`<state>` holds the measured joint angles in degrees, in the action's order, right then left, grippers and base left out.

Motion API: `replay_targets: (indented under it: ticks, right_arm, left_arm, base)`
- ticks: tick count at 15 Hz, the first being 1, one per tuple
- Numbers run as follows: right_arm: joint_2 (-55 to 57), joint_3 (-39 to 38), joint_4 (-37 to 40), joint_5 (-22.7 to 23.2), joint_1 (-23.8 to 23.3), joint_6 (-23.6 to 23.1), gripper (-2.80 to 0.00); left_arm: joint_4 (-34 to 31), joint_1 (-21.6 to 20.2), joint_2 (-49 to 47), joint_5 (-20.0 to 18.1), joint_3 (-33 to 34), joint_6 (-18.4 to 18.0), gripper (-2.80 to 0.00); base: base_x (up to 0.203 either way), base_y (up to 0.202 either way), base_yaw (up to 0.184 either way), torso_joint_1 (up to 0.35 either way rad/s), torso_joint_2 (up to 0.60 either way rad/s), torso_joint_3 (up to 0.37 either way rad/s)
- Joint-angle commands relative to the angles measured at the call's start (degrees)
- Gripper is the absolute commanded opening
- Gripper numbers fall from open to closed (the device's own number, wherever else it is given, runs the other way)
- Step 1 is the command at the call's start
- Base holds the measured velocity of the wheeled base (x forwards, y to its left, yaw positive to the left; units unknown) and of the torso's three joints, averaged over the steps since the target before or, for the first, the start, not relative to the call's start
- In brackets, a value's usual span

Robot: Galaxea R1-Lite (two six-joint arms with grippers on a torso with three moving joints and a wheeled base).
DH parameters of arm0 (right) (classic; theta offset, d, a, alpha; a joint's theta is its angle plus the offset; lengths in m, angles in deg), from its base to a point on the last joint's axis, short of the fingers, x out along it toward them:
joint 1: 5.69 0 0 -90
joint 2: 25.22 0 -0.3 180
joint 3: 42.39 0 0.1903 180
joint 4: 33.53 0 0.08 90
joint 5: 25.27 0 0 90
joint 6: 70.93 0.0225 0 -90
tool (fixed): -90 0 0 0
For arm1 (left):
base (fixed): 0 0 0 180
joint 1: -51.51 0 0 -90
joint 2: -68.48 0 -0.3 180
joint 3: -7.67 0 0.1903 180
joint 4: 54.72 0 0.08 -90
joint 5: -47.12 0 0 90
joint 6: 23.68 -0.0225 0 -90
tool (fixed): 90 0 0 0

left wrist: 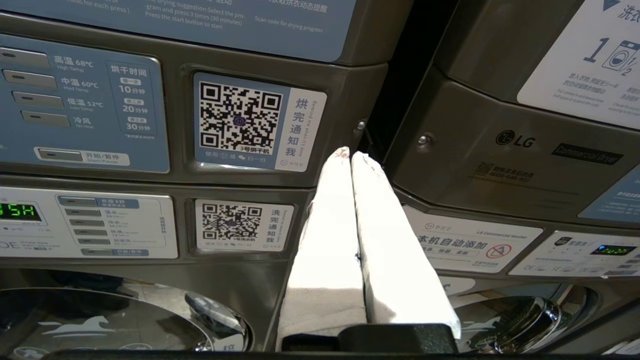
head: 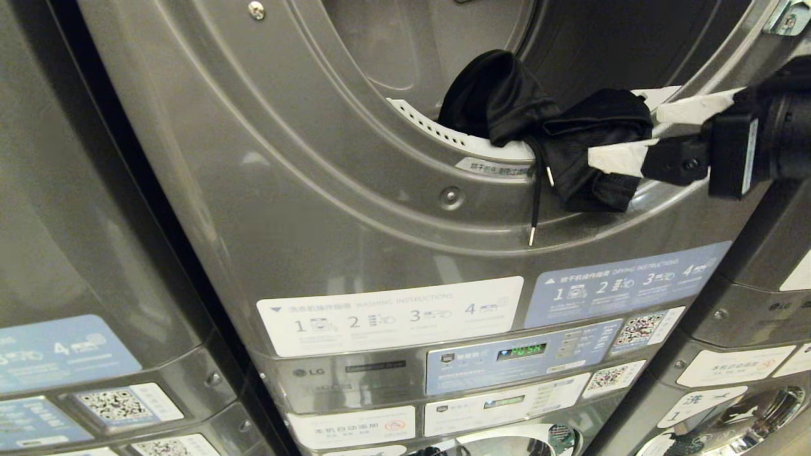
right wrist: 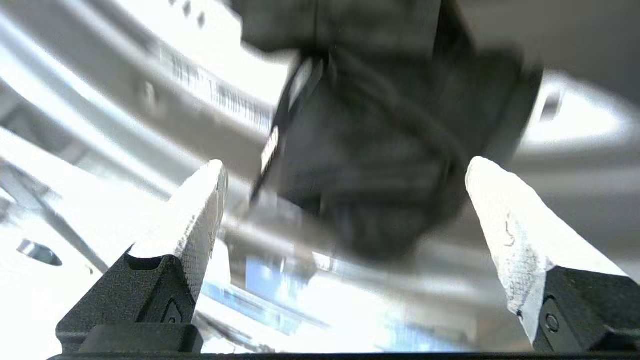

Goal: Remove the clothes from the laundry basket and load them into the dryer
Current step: Put the clothes in the dryer

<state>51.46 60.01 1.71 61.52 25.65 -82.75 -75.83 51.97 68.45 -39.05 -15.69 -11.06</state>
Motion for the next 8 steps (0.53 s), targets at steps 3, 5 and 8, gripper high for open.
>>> replay_targets:
  ticks: [3, 5, 8]
  right_arm:
    - [-3.26, -7.87, -6.84, -5.61, 0.21, -0.24, 0.00]
    - [-2.06, -8.15, -8.04, -7.09, 0.21, 0.08, 0.00]
    - [0.03, -9.68, -11.58, -9.52, 0.21, 0.14, 0.00]
  left_arm:
    - [-0.05, -0.02, 0.02, 0.12, 1.75, 0.21, -2.80]
    - [0.03, -0.02, 0.02, 0.04, 1.68, 0.21, -2.80]
    - [0.03, -0.02, 0.02, 0.04, 1.76, 0.21, -2.80]
  base:
    - [0.000, 0.000, 0.000, 0.000, 0.00, 0.000]
    - [0.000, 0.000, 0.000, 0.000, 0.00, 0.000]
    - [0.000, 0.000, 0.000, 0.000, 0.00, 0.000]
